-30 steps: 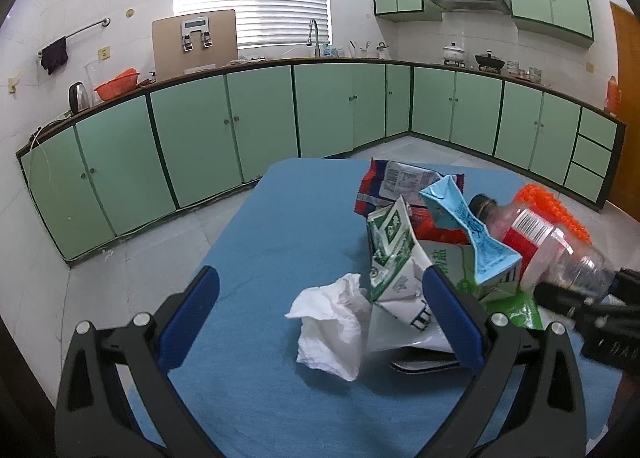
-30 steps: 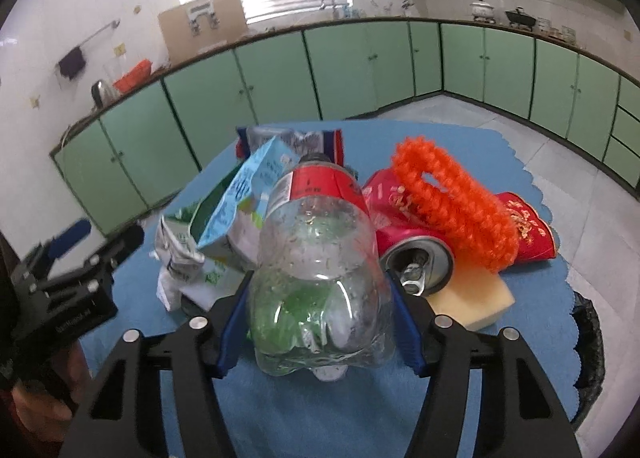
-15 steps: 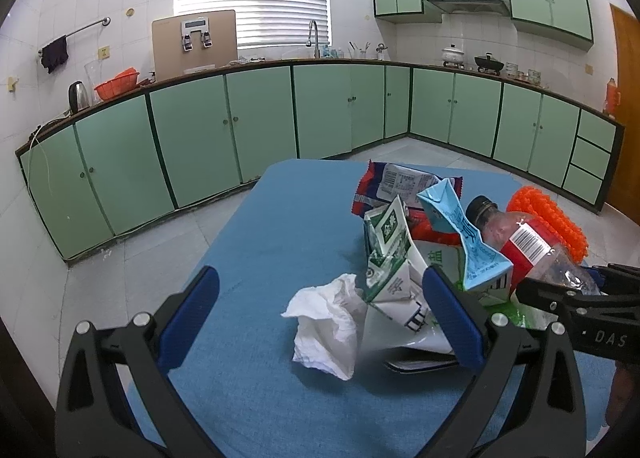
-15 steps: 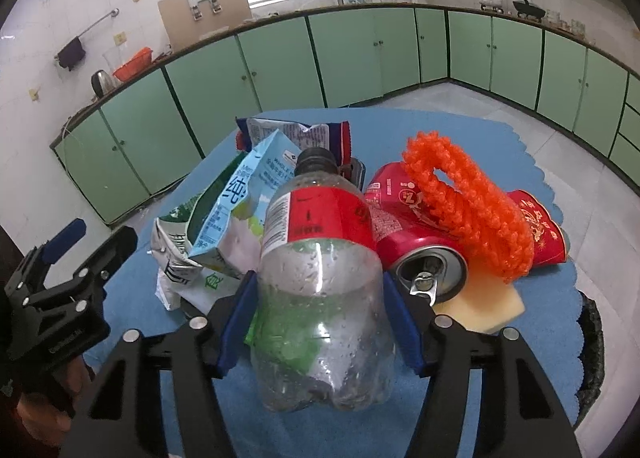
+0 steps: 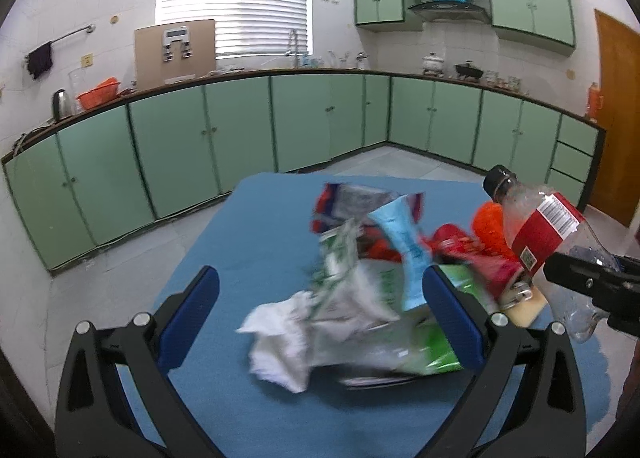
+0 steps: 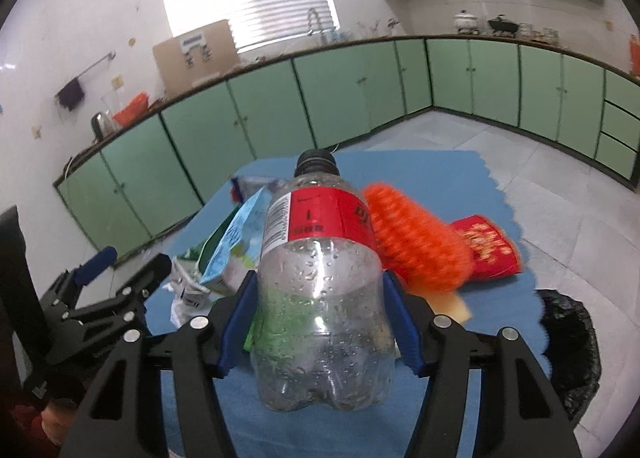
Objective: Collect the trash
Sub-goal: 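Lift the clear plastic bottle off the pile with the right gripper, then grasp the blue milk carton with the left gripper while the right holds the bottle raised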
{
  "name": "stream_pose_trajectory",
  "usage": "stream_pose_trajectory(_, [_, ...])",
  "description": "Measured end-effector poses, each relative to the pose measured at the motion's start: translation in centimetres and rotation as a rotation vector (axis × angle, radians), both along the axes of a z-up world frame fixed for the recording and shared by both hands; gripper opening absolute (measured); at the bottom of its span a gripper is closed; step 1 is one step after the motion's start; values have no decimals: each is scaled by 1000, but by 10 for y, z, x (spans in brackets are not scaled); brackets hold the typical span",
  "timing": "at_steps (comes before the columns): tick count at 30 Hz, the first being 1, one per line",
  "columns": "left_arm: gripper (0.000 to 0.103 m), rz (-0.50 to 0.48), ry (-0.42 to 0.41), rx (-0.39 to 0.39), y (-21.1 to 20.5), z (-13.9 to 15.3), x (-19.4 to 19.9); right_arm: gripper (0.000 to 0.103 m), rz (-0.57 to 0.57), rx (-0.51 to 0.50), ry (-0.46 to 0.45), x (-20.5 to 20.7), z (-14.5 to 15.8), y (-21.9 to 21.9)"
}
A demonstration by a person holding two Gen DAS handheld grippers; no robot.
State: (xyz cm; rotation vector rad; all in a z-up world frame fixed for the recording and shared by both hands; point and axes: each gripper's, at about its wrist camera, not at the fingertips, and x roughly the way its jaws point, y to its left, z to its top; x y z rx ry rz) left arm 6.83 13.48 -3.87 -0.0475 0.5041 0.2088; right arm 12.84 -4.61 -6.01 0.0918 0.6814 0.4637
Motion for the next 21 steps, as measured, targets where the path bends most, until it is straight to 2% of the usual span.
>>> stream_pose_trajectory(9, [97,-82,-9,-28,-43,-3,30,61,-110,-20,1,3,0,-46])
stream_pose_trajectory(11, [92,-94,-3,-19,-50,-6,36,61,-121,-20,9,5,-4,-52])
stream_pose_trajectory(18, [88,-55,74,-12,-58,-24,61,61,-129,-20,12,7,-10,-58])
stream_pose_trajectory(21, [80,-53,117,-40,-50,-32,70,61,-128,-19,20,7,-12,-57])
